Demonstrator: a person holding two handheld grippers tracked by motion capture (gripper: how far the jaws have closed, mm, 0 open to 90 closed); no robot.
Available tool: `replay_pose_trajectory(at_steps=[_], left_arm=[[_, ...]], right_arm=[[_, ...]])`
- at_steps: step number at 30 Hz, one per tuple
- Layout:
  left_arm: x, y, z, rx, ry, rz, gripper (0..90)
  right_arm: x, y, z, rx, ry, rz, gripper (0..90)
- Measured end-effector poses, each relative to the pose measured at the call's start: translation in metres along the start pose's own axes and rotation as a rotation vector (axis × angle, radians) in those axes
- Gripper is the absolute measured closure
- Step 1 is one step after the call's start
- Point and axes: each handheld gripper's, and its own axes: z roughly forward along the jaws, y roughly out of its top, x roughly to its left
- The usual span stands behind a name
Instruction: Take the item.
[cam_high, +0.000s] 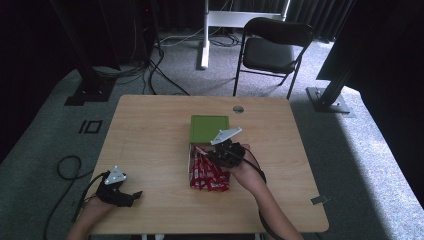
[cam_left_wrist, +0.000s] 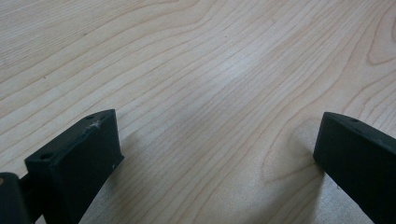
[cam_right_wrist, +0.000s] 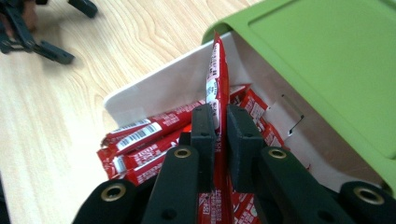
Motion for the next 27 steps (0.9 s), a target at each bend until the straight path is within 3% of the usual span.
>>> replay_pose_trajectory(at_steps=[7, 14, 27], left_arm=[[0.0, 0.0, 0.0, 0.001, -0.001, -0.001, 1.4], [0.0, 0.0, 0.0, 0.0, 0.0, 0.0, 1.5], [0.0, 0.0, 0.0, 0.0, 0.0, 0.0, 1.5]], right_arm=[[0.004, 0.002, -0.018, -0.056, 0.015, -0.001, 82.5], [0.003, 0.006, -0.035, -0.107, -0.002, 0.002, 82.5], [-0.016, 0.001, -0.061, -0.247, -0.126, 0.101, 82.5]])
